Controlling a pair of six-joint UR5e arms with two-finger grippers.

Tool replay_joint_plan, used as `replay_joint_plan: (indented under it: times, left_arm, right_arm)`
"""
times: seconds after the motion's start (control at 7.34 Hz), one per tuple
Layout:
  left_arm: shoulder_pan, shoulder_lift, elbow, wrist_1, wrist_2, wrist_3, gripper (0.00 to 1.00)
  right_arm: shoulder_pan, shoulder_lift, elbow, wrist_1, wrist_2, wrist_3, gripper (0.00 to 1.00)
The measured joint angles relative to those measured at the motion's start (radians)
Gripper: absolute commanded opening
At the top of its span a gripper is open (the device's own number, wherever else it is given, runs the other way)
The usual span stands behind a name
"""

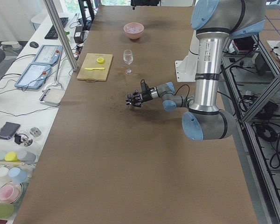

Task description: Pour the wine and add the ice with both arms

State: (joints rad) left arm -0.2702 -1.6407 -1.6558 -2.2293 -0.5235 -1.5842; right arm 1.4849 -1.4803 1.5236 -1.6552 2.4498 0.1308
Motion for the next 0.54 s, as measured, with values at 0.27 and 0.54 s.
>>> replay_joint_plan:
  times: [0.27,0.54]
  left_arm:
    - [0.002,-0.001,0.005,0.0,0.0,0.0,0.35]
    - [0.003,-0.001,0.005,0.0,-0.001,0.001,0.43]
  right_arm:
    - [0.0,0.0,0.001,0.0,0.001,0.001,1.0]
    - [0.0,0.0,0.0,0.0,0.0,0.0,1.0]
